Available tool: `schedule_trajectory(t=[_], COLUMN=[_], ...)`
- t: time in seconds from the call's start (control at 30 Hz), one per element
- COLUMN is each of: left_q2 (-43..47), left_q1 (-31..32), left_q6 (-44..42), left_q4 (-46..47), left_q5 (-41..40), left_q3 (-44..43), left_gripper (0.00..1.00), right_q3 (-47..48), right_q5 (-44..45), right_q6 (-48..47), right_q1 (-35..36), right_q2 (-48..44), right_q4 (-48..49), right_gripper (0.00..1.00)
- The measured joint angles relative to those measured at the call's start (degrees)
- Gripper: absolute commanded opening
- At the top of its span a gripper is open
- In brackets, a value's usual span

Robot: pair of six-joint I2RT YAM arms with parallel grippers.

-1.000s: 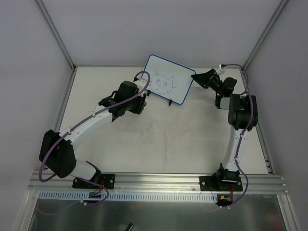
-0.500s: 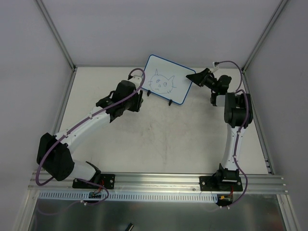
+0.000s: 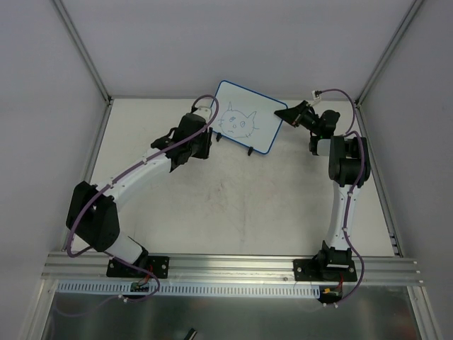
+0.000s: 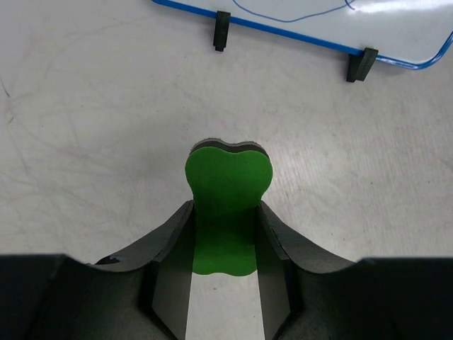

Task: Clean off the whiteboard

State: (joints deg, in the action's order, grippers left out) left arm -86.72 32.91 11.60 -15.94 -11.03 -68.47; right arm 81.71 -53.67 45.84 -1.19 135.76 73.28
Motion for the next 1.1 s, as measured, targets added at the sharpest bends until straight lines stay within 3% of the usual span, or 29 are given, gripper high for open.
schedule_trajectory(t=[0.07, 0.17, 0.47, 0.7, 1.1], left_q2=[-1.2, -3.1, -10.8, -18.4, -25.8], left_q1=[0.0, 0.0, -1.3, -7.7, -8.9], left_q6=[0.0, 0.1, -0.1, 0.3, -0.7], left_q4=[0.5, 0.9, 2.4, 4.5, 14.3], left_q5=[0.0, 0.0, 0.7, 8.2, 13.6], left_q3=[-1.3, -3.5, -12.9, -20.4, -24.0], left_gripper=[0.0, 0.0, 0.0, 0.0, 0.0], right_q3=[0.0, 0.0, -1.2, -3.9, -4.7], right_q5=[-0.1, -0.2, 0.6, 2.7, 3.5], right_q6=[0.1, 0.2, 0.5, 1.8, 1.9], right_q1=[0.0, 0.0, -0.1, -0.2, -0.1], right_q2=[0.0, 0.1, 0.2, 0.2, 0.2], right_q4=[0.0, 0.0, 0.5, 2.9, 4.1], right_gripper=[0.06, 0.0, 0.0, 0.0, 0.0])
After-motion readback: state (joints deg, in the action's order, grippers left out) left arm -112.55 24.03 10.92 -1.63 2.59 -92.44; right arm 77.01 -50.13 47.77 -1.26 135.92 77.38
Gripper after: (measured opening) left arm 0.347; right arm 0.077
